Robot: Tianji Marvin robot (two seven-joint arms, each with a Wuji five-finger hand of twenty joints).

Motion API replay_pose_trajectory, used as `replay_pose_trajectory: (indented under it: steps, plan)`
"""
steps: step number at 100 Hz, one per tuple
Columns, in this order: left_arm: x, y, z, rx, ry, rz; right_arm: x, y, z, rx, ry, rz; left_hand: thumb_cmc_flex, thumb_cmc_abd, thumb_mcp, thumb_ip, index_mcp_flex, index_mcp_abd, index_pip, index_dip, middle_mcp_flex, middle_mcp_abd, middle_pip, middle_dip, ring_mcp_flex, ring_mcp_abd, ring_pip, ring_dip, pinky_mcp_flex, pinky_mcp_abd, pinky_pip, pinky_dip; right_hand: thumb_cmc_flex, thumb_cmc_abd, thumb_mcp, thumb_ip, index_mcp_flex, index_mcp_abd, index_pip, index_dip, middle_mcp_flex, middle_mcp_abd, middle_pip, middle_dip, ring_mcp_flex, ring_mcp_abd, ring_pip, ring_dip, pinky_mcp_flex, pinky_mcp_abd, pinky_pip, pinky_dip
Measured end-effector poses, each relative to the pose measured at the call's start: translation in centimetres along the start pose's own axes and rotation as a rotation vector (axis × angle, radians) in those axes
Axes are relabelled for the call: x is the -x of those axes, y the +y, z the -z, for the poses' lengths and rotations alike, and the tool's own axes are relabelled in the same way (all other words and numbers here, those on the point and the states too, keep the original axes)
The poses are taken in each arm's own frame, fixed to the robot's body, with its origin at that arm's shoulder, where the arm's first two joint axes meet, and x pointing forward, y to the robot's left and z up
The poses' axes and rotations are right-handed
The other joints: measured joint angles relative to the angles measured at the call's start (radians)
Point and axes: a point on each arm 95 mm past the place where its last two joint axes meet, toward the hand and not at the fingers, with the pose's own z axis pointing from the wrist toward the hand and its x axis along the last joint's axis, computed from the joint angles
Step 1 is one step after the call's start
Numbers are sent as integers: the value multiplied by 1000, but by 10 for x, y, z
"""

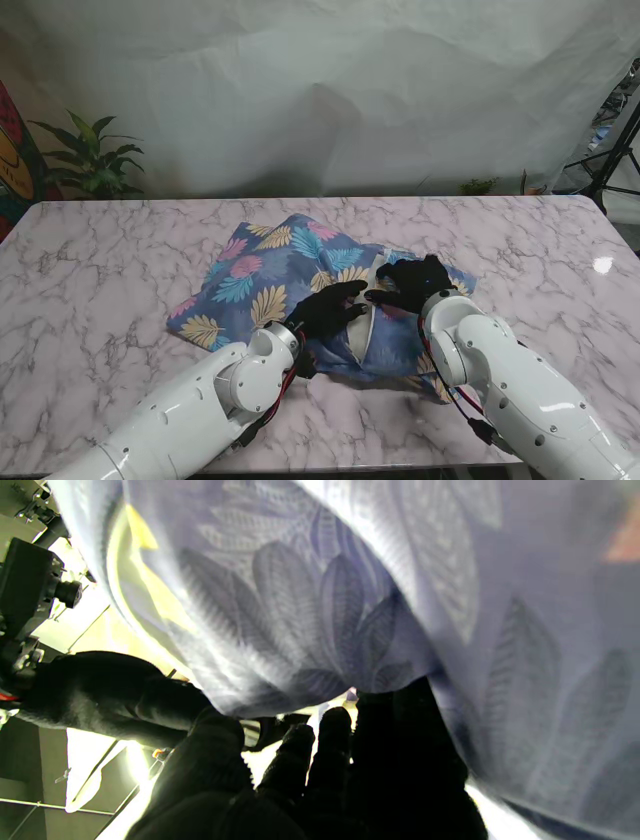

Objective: Put a pillowcase on a pillow

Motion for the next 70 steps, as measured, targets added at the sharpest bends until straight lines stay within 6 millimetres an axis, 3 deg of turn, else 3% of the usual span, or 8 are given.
replay_pose_trajectory:
  steps: [27,35,45,55,70]
  plan:
    - [-1,-4,0,-32,-4,32,-19,0,-8,51,113,184,35,0,0,0,5,-6,34,11,0,0,0,0,-1,1,0,1,-6,3,1,1,0,0,0,0,0,5,13,-11,1,-19,0,0,0,-12,0,1,10,-11,0,2]
    - [-3,-9,3,-39,2,-16,-20,-7,-10,25,142,164,39,0,-1,0,38,-5,69,23,-1,-1,-1,0,-55,2,-34,-7,-72,9,-34,1,0,0,0,0,-6,16,5,-13,1,-21,0,0,0,-16,0,1,11,-22,0,2]
    - [-2,-20,6,-59,-8,-37,-19,-14,-10,-7,146,113,39,0,-1,0,38,-69,64,21,-28,-4,-23,-3,-129,16,-88,-19,-154,22,-109,1,0,0,0,0,-17,16,2,-26,-16,-13,0,-2,0,-19,0,2,12,-22,0,2]
    - [3,-37,7,-152,-44,-26,-18,-20,-10,-25,147,105,53,0,-1,0,38,-89,60,21,-60,-13,-34,-4,-198,37,-126,-32,-232,41,-167,1,0,0,1,0,-18,16,0,-28,-17,-13,-1,-2,0,-20,0,2,12,-22,-2,2]
    - [3,-50,4,-220,-54,-18,-17,-22,-10,-31,156,78,134,0,-7,-2,36,-110,52,21,-113,-40,-52,-3,-306,39,-179,-44,-330,42,-281,-1,0,0,9,0,-19,16,-1,-29,-18,-11,-2,-2,0,-21,0,2,12,-21,-8,2]
